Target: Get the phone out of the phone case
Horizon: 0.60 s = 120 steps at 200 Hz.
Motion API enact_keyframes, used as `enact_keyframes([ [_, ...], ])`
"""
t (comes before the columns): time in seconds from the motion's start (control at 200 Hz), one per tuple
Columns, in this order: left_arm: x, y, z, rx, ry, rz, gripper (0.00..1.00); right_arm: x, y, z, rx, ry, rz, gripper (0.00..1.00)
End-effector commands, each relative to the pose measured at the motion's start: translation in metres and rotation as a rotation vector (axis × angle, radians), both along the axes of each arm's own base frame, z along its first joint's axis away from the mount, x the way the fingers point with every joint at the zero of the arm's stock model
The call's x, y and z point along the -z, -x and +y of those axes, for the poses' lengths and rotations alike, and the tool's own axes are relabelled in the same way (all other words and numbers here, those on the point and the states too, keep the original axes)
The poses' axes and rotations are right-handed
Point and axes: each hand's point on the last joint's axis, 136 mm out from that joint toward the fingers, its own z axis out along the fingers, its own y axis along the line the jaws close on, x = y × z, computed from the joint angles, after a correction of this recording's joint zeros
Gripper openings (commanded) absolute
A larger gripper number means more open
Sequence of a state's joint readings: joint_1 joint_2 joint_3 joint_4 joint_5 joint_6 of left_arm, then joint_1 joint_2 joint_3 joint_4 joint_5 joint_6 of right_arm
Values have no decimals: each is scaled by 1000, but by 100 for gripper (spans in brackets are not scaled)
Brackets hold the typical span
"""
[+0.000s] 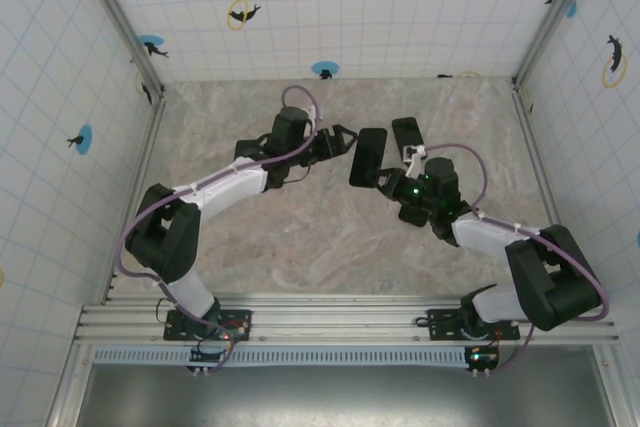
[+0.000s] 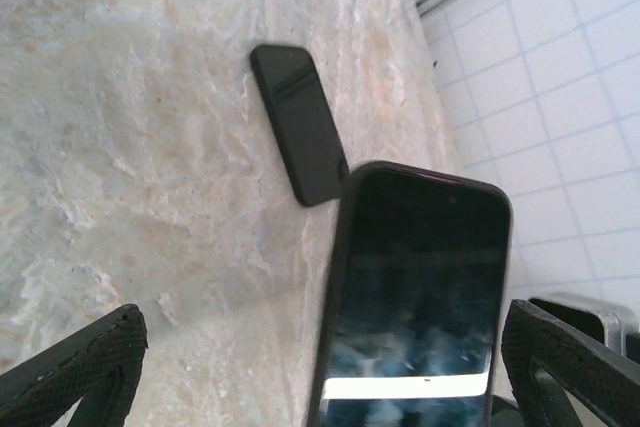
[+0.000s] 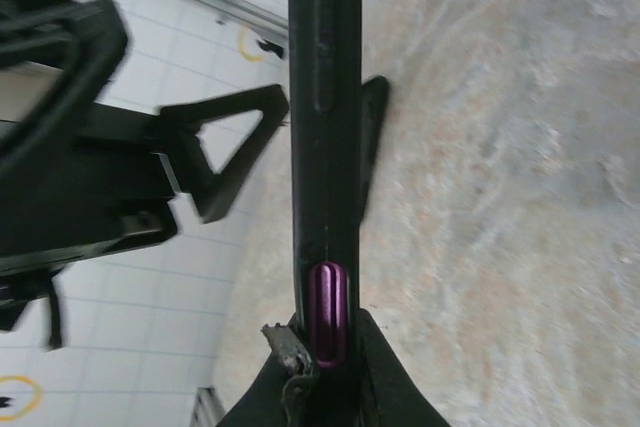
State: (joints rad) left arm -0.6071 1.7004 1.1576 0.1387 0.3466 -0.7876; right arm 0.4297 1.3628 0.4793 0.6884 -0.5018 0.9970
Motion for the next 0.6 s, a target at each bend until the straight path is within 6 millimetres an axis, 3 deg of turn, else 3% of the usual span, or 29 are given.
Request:
enact_keyframes([
  [0.0,-33,-5,-13,74,177,5,91,-64,5,3,-46,-201,-132,7],
  [0.255,-65,-14,-27,166,314,38,83,-93,13,4,-92,-327,-144,7],
  [0.425,-80,-7,-35,231,377,65,75,-102,20,11,-159,-356,-153,7],
  [0.596,-90,4,-36,288,397,72,57,-103,22,13,-189,-366,-140,7],
])
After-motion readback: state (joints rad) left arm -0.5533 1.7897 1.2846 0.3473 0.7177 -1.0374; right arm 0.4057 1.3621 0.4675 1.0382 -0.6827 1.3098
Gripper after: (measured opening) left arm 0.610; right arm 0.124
